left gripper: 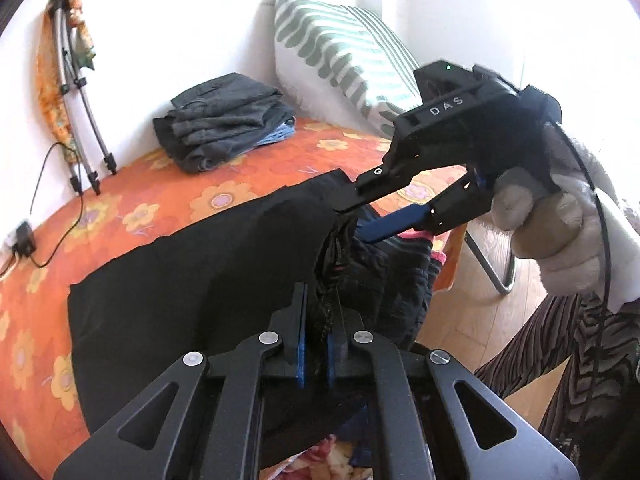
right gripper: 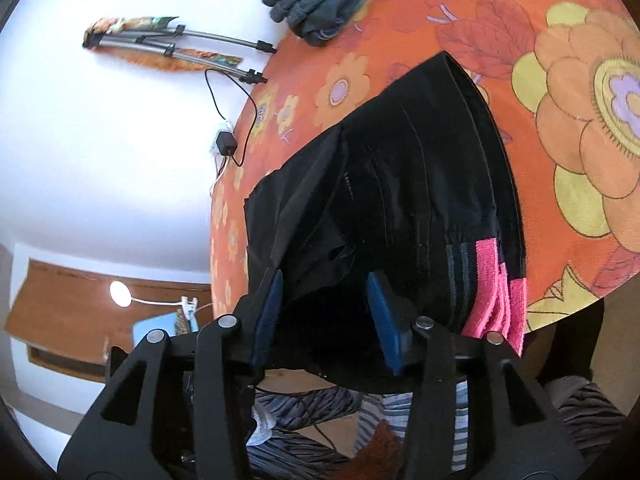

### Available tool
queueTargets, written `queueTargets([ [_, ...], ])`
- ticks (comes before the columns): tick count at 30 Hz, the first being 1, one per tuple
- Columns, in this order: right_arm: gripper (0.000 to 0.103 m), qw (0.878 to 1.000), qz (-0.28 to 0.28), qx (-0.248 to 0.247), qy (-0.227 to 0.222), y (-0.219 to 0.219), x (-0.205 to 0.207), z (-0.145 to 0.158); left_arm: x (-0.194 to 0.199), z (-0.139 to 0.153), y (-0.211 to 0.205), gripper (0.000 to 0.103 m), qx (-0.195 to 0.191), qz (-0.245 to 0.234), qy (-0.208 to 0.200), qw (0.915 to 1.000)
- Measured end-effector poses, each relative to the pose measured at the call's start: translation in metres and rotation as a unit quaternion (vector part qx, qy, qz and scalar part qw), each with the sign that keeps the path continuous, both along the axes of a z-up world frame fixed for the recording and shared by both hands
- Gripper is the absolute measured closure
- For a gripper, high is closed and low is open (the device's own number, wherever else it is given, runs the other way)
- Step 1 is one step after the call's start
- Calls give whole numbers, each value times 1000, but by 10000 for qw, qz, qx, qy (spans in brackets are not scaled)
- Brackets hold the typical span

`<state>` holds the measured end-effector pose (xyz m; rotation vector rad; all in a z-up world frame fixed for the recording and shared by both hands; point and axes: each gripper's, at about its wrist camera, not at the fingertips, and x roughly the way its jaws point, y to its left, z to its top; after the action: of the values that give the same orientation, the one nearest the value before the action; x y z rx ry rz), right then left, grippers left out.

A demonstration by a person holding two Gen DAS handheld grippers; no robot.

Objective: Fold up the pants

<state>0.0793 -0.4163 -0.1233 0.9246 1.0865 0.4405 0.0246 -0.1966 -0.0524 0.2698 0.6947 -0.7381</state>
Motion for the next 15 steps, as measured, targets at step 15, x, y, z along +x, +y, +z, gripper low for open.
queueTargets([
  [15, 54, 9987, 109, -380, -314, 31, -12, 27, 9, 39, 39, 98, -305, 336, -131, 9989],
])
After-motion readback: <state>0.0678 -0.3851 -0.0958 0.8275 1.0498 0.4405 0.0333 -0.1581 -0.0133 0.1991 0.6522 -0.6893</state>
